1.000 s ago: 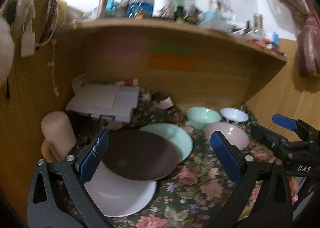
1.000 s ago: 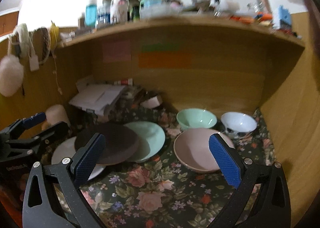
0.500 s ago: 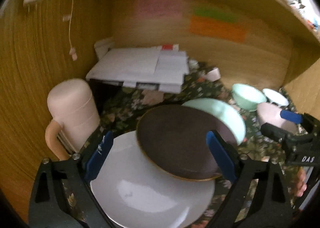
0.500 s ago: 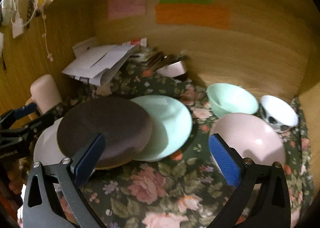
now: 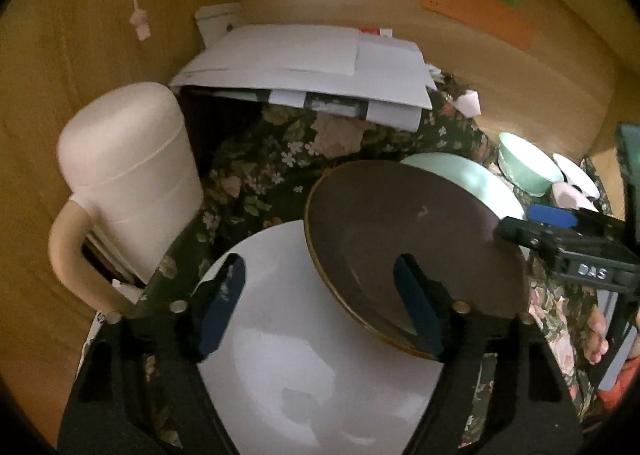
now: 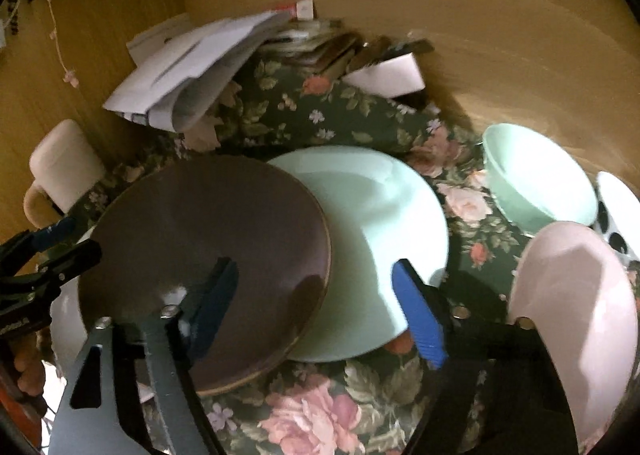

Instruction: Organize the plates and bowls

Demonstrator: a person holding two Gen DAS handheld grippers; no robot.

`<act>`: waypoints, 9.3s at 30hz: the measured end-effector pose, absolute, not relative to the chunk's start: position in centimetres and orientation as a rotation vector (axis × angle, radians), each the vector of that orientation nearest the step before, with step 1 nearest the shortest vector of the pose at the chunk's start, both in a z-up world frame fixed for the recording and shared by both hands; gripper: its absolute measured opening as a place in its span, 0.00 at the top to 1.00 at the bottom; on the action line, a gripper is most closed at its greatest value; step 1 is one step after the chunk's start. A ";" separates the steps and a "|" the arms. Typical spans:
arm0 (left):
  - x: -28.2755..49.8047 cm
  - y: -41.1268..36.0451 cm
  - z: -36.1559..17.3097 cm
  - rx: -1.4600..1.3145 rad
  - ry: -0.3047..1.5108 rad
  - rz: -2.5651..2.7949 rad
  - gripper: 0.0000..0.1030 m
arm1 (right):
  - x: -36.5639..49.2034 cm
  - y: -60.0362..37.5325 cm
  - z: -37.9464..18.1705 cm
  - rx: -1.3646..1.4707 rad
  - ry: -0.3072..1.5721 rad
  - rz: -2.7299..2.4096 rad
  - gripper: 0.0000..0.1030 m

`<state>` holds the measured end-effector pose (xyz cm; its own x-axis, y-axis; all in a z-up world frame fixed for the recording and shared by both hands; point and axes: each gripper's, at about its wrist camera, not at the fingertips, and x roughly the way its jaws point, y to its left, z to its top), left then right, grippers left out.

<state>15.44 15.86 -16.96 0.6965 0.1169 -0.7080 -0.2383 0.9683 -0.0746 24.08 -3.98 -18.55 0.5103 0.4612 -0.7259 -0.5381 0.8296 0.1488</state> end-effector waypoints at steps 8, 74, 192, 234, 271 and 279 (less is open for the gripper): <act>16.3 15.7 -17.6 -0.164 0.813 0.159 0.44 | 26.7 -3.1 -20.2 -0.081 0.932 0.625 0.61; 11.2 7.6 -14.5 -0.176 0.757 -0.045 0.66 | 14.8 -13.6 -16.1 0.106 0.803 0.506 0.68; 8.1 19.6 -20.1 -0.289 0.851 0.253 0.30 | 18.3 0.2 -19.3 -0.046 0.975 0.710 0.48; 8.2 17.6 -18.6 -0.238 0.823 0.181 0.50 | 17.2 0.3 -18.5 -0.085 0.917 0.683 0.67; 10.6 5.1 -15.0 -0.134 0.748 -0.089 0.50 | 13.0 -14.7 -15.2 0.075 0.790 0.435 0.67; 10.6 2.9 -15.6 -0.115 0.770 -0.123 0.50 | 12.4 -16.7 -16.2 0.104 0.811 0.410 0.67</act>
